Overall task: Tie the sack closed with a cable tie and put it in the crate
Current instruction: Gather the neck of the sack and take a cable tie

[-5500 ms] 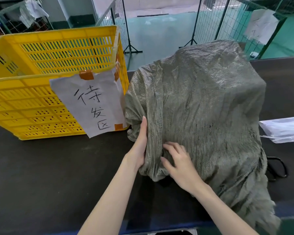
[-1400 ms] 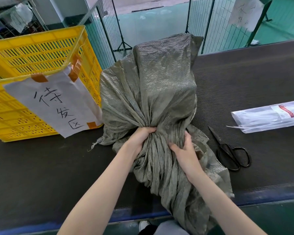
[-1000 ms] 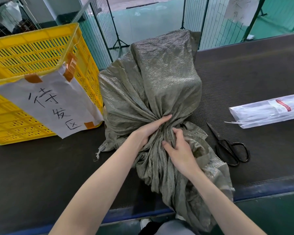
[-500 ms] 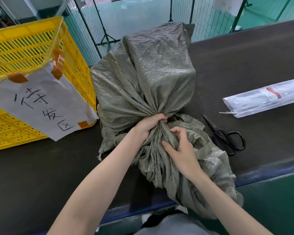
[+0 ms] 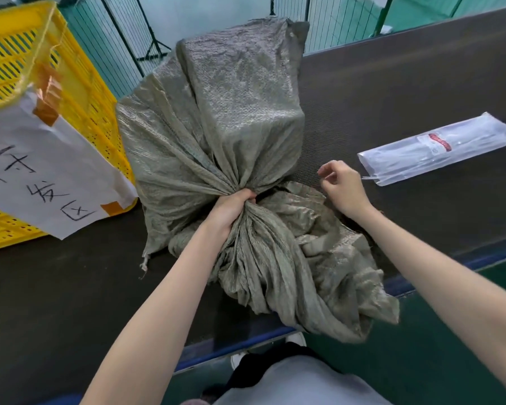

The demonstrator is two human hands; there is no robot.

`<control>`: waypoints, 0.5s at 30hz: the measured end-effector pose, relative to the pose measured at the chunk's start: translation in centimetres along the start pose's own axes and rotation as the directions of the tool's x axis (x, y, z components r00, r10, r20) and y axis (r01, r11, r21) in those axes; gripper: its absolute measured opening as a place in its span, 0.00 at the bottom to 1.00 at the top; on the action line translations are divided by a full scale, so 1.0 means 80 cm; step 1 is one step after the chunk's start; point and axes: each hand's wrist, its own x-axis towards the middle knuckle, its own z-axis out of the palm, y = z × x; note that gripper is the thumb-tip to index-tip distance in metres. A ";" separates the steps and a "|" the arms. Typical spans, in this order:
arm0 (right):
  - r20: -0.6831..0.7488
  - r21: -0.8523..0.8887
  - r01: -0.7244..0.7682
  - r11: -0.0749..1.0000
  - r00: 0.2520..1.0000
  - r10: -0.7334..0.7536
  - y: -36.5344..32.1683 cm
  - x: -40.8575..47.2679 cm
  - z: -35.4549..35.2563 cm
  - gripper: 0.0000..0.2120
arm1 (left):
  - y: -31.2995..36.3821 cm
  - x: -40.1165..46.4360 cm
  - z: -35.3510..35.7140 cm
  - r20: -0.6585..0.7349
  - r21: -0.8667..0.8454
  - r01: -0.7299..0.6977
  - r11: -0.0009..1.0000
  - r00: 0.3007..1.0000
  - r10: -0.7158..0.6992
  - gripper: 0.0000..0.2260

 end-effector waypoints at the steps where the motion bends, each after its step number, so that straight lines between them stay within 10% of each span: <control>1: 0.021 -0.098 -0.003 0.995 1.000 0.005 0.017 0.013 -0.003 0.10 | -0.001 0.001 0.000 -0.011 -0.005 0.002 1.000 1.000 -0.002 0.11; 9: 0.199 -0.640 0.045 0.767 0.974 0.109 0.094 0.073 -0.033 0.13 | -0.003 -0.001 0.003 -0.072 0.004 0.018 1.000 0.997 -0.017 0.08; 15: 0.265 -0.729 0.171 0.663 0.963 0.043 0.099 0.078 -0.032 0.08 | -0.001 -0.005 0.005 -0.095 0.031 0.007 1.000 0.995 -0.004 0.08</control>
